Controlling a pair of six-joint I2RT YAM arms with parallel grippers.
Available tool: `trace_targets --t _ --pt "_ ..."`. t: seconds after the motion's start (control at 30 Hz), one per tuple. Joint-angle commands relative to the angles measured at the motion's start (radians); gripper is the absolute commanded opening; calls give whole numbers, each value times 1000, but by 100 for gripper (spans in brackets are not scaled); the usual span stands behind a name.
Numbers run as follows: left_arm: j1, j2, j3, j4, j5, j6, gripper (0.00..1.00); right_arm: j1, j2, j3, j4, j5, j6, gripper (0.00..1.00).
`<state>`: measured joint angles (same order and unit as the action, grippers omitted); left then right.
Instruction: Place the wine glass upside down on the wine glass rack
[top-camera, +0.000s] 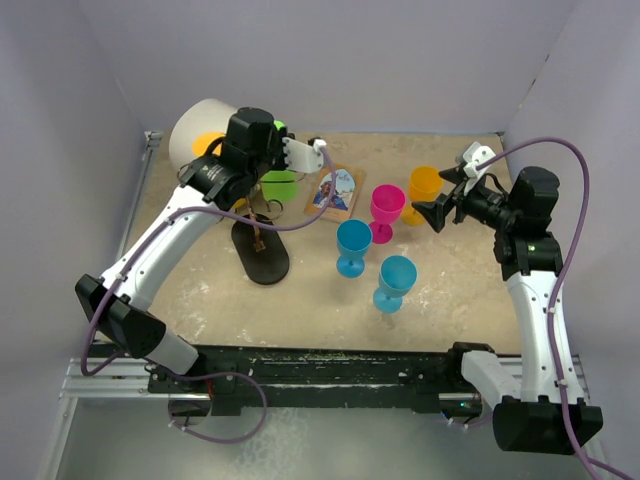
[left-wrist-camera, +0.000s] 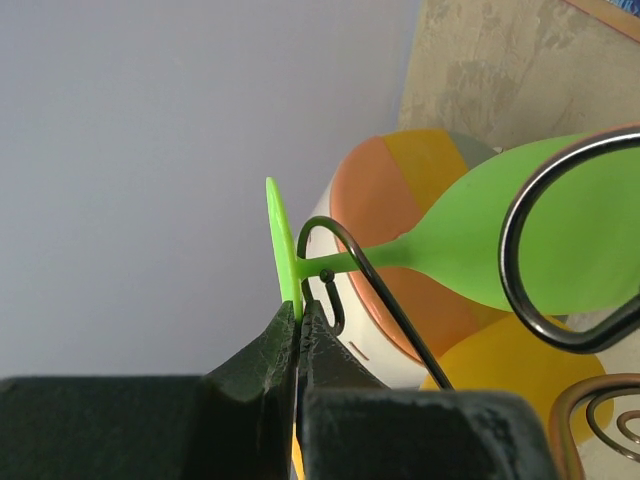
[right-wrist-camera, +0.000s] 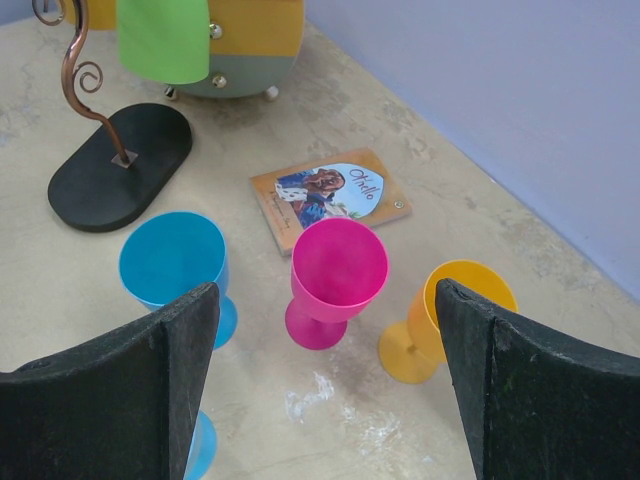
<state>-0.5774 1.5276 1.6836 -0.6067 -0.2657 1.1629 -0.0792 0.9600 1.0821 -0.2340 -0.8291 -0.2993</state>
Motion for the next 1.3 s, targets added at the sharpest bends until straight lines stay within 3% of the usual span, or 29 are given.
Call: trace_targets --t 0.0,0.43,1.27 --pt "-2 -12 59 -5 -49 -22 0 -4 -13 -1 35 -8 -9 91" --pt "-2 -7 74 -76 -64 -32 0 -4 -9 -1 35 -8 -12 91" --pt "-4 -33 78 -105 -56 -34 24 -5 -14 -8 35 5 -20 91"
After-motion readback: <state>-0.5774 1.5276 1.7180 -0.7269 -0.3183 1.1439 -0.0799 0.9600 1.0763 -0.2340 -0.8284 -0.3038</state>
